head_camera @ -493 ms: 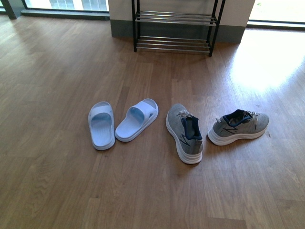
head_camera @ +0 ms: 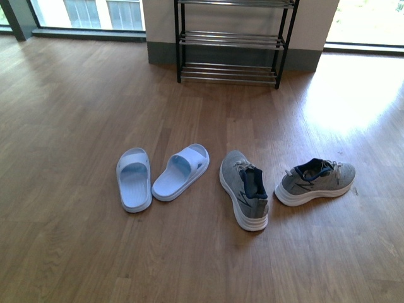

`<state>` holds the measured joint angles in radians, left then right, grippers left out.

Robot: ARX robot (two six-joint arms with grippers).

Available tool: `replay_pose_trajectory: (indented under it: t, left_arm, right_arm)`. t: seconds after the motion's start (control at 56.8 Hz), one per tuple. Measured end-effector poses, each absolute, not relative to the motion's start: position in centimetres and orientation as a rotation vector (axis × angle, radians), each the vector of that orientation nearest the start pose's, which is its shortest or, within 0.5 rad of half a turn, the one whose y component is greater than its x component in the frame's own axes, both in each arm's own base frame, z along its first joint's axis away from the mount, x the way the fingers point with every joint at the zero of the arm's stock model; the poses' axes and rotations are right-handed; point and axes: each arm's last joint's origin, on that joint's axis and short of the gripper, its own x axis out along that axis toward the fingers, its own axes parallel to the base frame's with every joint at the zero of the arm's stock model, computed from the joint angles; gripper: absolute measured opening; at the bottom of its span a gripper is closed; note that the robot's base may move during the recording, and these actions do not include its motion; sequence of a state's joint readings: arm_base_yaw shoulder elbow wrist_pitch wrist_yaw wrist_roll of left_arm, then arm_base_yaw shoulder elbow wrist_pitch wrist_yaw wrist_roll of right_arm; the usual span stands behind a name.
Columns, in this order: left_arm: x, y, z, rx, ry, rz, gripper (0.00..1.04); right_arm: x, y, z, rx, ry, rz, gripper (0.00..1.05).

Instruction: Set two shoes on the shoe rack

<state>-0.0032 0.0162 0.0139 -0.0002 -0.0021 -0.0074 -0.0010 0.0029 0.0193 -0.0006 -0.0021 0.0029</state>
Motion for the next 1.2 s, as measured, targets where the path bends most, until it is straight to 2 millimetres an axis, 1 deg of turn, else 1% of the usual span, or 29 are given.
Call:
replay_pose_trajectory:
  t: [1.197]
  left_arm:
    - [9.79, -0.03, 16.69, -0.007, 0.003, -0.002, 0.95]
  right_arm:
    - [9.67, 0.0, 16.98, 0.003, -0.016, 0.001, 0.96]
